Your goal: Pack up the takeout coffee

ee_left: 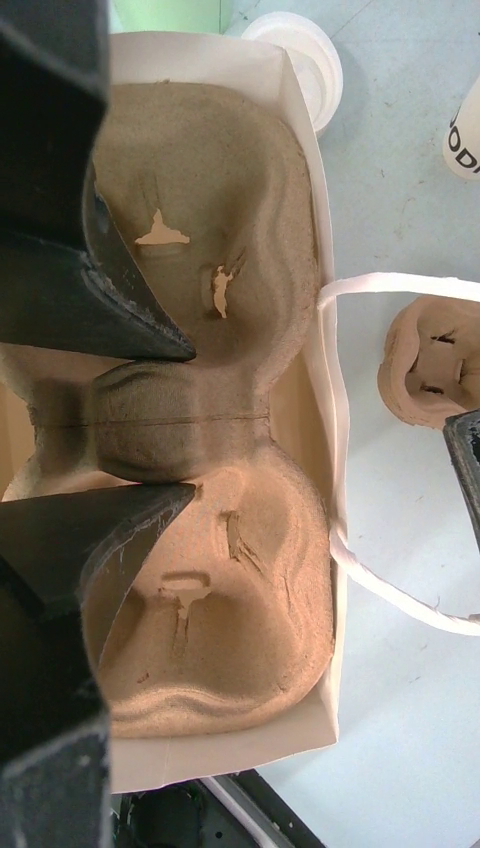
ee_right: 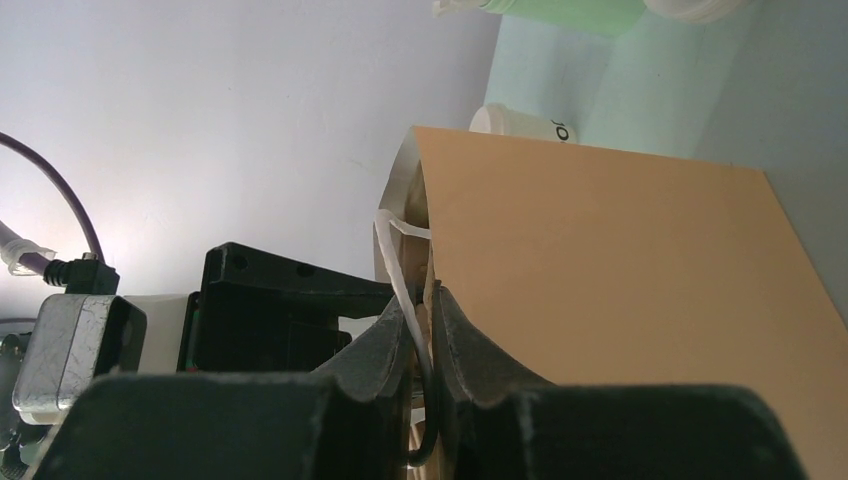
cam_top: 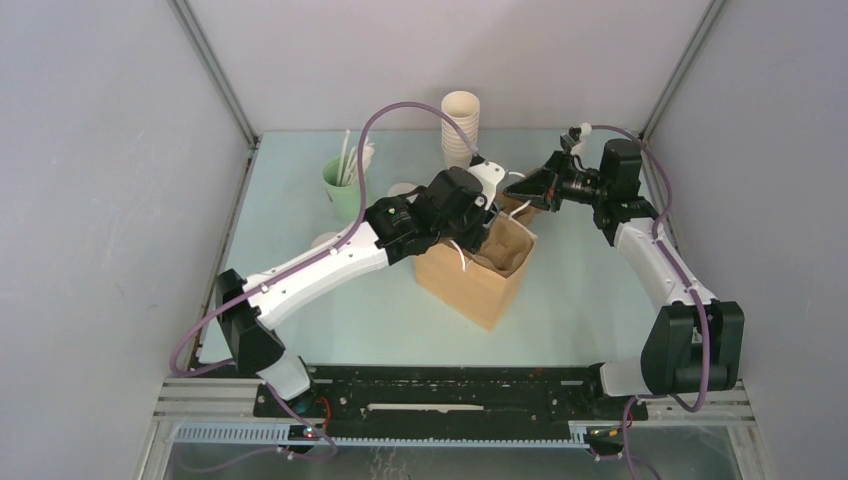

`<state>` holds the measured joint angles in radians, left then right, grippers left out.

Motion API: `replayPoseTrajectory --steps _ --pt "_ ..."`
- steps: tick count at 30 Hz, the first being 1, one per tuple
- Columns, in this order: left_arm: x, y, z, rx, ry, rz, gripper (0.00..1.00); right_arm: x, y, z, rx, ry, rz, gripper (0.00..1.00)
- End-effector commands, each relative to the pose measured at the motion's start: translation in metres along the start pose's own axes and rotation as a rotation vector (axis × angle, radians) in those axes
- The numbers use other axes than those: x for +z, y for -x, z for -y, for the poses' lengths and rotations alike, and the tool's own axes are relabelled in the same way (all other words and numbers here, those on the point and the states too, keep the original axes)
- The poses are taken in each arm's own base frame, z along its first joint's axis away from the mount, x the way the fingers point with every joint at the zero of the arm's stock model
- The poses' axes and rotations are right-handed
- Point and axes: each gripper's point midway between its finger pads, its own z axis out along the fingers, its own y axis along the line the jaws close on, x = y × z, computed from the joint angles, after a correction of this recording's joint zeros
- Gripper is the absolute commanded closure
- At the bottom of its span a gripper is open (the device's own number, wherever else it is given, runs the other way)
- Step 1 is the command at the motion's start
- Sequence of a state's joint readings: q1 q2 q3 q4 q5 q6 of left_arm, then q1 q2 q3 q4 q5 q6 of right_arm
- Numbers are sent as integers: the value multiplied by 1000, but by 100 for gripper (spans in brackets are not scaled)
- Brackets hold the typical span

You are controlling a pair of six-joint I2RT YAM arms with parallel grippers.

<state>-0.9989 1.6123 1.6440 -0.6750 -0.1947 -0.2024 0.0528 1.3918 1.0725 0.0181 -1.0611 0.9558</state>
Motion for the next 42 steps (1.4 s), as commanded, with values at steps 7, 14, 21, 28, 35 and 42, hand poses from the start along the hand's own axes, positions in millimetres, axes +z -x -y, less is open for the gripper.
replayPoseTrajectory --steps 7,14,21,28,35,42 --pt "-7 9 -1 -4 -3 28 26 0 1 -16 -63 33 -15 82" --pt "-24 20 -4 -1 -1 55 18 1 0 -16 -63 35 -17 82" --pt "-56 41 -2 -33 -35 124 13 3 -2 -15 -70 26 -19 82" --pt "-107 72 -12 -193 -40 261 1 1 -4 -20 -86 27 -12 82" --pt "-150 67 -28 -439 -45 308 6 0 -7 -18 -84 12 -16 82" --pt "-139 44 2 -618 -187 217 8 -1 -9 -23 -100 19 -15 82"
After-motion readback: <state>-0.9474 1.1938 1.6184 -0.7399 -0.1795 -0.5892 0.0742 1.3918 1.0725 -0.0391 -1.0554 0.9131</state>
